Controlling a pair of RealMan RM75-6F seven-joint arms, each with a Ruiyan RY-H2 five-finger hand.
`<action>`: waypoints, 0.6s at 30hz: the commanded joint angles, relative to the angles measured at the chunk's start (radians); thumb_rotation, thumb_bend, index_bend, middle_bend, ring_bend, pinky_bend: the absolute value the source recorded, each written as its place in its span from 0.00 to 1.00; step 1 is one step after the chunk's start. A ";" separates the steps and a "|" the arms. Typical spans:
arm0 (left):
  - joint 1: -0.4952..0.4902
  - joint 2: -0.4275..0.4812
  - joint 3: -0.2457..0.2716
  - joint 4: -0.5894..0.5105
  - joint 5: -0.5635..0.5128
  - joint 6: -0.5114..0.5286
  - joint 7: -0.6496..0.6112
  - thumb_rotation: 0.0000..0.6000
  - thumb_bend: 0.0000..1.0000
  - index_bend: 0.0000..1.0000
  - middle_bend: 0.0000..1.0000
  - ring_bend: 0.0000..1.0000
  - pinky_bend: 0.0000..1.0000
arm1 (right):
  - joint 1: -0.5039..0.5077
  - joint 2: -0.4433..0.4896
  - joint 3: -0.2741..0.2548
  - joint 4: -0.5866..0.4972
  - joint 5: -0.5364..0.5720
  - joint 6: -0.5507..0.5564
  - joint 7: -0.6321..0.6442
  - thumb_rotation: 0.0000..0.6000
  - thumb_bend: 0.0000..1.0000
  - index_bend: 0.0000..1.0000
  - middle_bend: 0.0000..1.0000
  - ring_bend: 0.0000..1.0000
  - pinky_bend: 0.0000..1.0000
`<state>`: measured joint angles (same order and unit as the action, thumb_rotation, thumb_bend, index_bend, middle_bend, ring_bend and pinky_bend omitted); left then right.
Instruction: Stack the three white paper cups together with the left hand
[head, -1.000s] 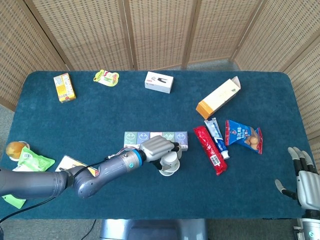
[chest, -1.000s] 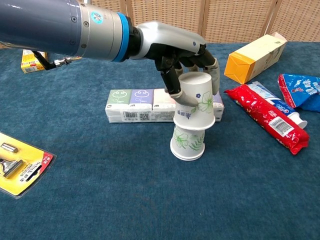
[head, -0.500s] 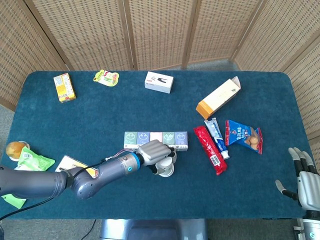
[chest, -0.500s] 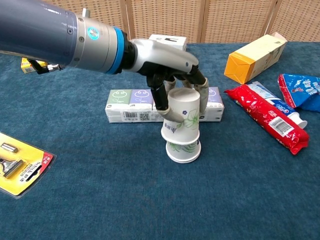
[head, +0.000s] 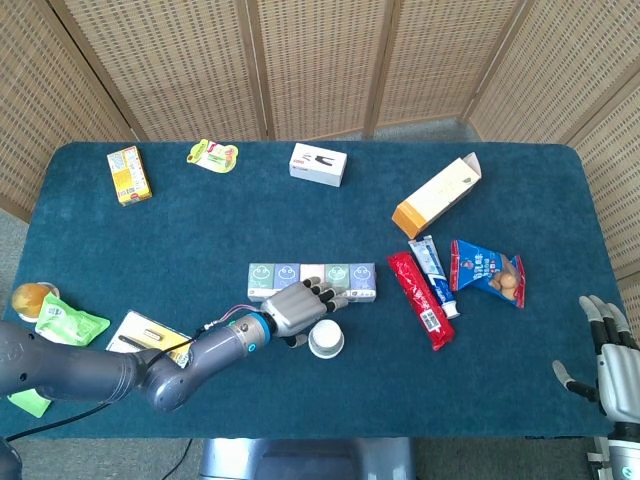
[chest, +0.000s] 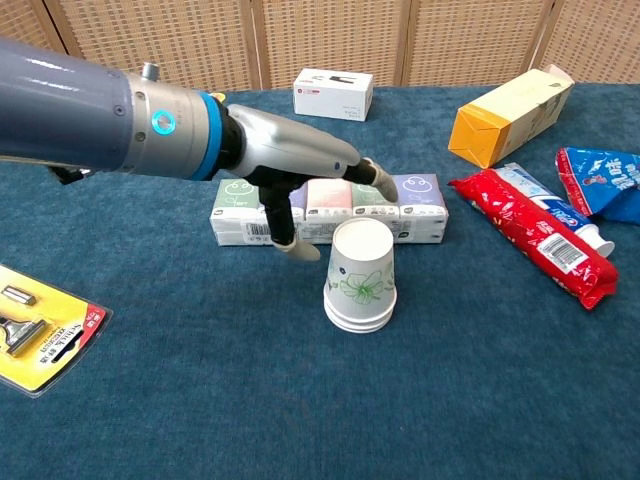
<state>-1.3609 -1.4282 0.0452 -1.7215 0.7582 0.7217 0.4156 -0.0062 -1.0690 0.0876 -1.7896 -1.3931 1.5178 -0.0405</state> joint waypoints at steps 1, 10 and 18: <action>0.047 0.020 0.021 -0.052 0.008 0.097 0.028 1.00 0.40 0.00 0.00 0.00 0.09 | 0.003 0.002 0.003 0.002 0.001 -0.003 0.003 1.00 0.28 0.00 0.08 0.00 0.31; 0.211 0.152 0.039 -0.186 0.103 0.276 -0.026 1.00 0.40 0.01 0.00 0.00 0.09 | 0.029 0.007 0.023 0.021 0.006 -0.030 0.012 1.00 0.28 0.00 0.08 0.00 0.31; 0.405 0.263 0.086 -0.290 0.250 0.461 -0.084 1.00 0.40 0.01 0.00 0.00 0.09 | 0.064 0.002 0.037 0.035 0.006 -0.062 0.006 1.00 0.28 0.00 0.08 0.00 0.31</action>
<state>-1.0106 -1.2032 0.1106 -1.9767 0.9614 1.1325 0.3541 0.0549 -1.0661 0.1236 -1.7562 -1.3868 1.4580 -0.0326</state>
